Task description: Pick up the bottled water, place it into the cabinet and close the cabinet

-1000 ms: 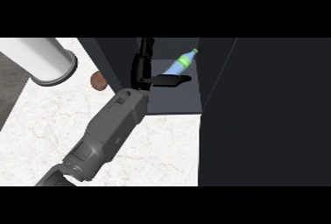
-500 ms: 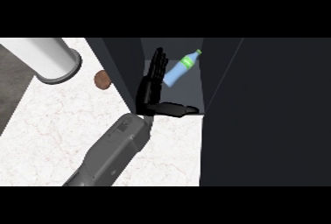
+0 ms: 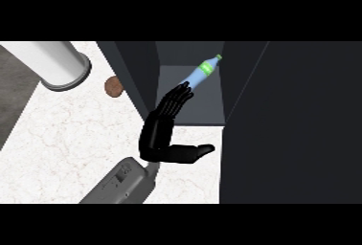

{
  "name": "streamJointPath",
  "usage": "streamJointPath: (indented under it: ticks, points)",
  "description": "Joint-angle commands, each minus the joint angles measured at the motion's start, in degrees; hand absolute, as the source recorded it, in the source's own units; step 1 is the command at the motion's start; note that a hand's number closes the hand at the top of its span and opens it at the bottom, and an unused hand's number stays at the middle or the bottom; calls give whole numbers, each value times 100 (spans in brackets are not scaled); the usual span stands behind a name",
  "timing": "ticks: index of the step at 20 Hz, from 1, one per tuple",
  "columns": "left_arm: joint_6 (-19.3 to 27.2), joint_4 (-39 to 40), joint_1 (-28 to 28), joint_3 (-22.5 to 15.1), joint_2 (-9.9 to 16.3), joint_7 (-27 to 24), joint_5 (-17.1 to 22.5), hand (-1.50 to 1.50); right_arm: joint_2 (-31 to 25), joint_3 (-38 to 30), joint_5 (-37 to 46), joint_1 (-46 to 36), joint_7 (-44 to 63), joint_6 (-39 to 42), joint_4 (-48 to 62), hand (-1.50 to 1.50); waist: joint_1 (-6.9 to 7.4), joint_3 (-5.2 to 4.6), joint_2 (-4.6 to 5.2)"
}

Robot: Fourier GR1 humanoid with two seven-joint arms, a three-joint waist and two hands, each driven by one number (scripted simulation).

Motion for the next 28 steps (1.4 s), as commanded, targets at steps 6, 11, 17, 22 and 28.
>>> streamJointPath:
  ticks: [6,11,17,22,28]
  points:
    - [-7,-1764,1532,-310,909,321,-50,150,-997,-10,575,364,-169,881,-584,150,-40,1,-16]
    - [-208,-2250,2204,5,1403,75,83,-150,-1289,552,940,279,-132,1167,-1036,150,-28,-10,-14]
    - [-467,-2787,2871,481,1914,7,439,-150,-1550,1062,1377,457,-169,1245,-1406,150,-94,-22,-42]
    - [-763,-3304,3449,768,2209,23,874,-150,-1785,1910,1629,-23,161,1452,-1235,150,51,-40,-54]
    - [-1053,-3585,3908,1151,2653,53,1153,-150,-1900,2362,1817,-575,604,1319,-1194,150,170,-78,-97]
